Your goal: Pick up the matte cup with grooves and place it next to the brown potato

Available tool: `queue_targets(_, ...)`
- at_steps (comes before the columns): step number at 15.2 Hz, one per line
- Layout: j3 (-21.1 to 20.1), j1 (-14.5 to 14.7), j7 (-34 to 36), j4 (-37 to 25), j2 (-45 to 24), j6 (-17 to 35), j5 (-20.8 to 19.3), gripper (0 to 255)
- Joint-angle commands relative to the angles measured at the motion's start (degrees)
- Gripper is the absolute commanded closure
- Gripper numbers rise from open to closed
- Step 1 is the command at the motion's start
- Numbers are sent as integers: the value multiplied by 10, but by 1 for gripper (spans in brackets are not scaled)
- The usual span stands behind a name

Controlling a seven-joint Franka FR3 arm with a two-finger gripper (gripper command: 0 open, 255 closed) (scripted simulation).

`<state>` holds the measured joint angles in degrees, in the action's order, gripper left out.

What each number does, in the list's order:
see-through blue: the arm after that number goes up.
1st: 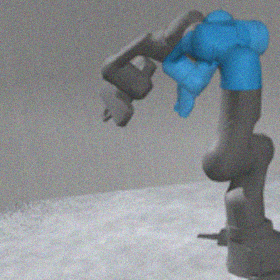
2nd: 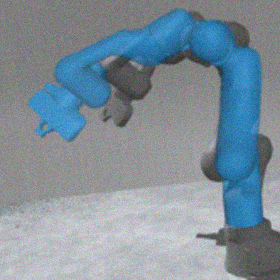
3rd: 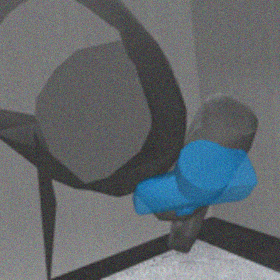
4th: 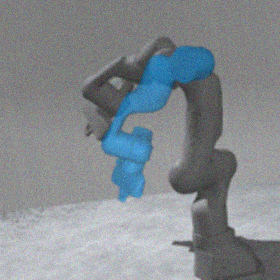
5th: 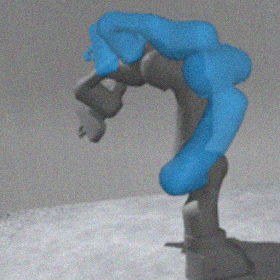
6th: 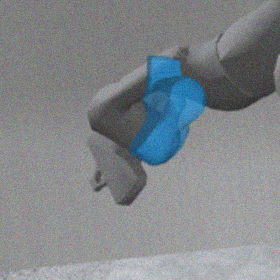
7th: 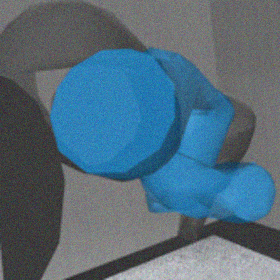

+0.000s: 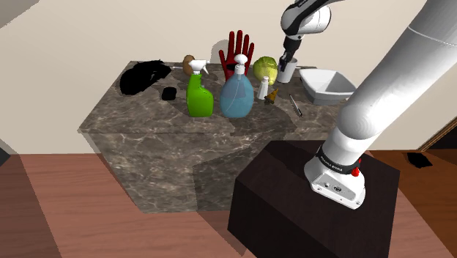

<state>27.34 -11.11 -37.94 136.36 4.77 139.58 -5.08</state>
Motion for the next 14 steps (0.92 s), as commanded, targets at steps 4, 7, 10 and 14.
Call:
queue_targets(4,-4,-1,9,-15,25,-39,-13,255)
queue_targets(7,-6,-2,13,-27,39,-63,-19,255)
queue_targets(10,-9,-2,17,-40,51,-88,-23,255)
queue_targets(14,-13,-2,20,-59,66,-120,-28,255)
